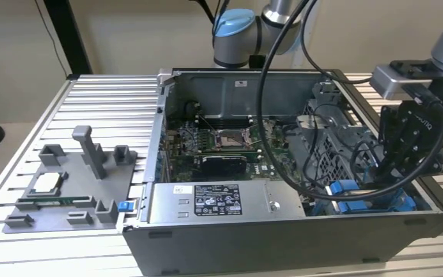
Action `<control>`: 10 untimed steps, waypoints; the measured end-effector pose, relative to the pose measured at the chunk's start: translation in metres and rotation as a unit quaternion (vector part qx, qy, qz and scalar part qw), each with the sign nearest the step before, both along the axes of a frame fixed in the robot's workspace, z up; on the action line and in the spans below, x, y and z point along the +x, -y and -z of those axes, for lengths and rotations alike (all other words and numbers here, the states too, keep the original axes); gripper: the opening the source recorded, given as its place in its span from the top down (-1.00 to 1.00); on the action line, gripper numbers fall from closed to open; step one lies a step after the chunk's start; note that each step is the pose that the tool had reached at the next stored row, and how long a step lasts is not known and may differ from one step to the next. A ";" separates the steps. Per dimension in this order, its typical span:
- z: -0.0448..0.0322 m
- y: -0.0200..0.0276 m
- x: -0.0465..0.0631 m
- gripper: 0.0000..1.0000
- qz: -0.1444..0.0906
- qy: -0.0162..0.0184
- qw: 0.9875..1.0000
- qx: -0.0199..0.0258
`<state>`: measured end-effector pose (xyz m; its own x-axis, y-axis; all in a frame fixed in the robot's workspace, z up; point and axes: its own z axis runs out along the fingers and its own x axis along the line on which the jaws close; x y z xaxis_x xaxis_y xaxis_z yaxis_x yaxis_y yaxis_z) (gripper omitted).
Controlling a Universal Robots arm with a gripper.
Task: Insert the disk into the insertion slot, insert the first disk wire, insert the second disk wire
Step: 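Insert the first disk wire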
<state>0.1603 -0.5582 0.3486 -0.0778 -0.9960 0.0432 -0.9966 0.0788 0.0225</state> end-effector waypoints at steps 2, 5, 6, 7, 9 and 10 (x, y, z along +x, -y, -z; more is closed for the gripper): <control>0.0001 -0.0005 0.000 1.00 -0.002 0.001 1.000 0.000; 0.0005 -0.0016 0.000 1.00 -0.006 0.004 1.000 0.000; 0.0006 -0.0019 0.000 1.00 -0.007 0.004 1.000 0.000; 0.0008 -0.0022 0.000 1.00 -0.008 0.005 1.000 0.000; 0.0011 -0.0031 -0.001 1.00 -0.010 0.007 1.000 0.000; 0.0011 -0.0035 -0.001 1.00 -0.011 0.007 1.000 0.000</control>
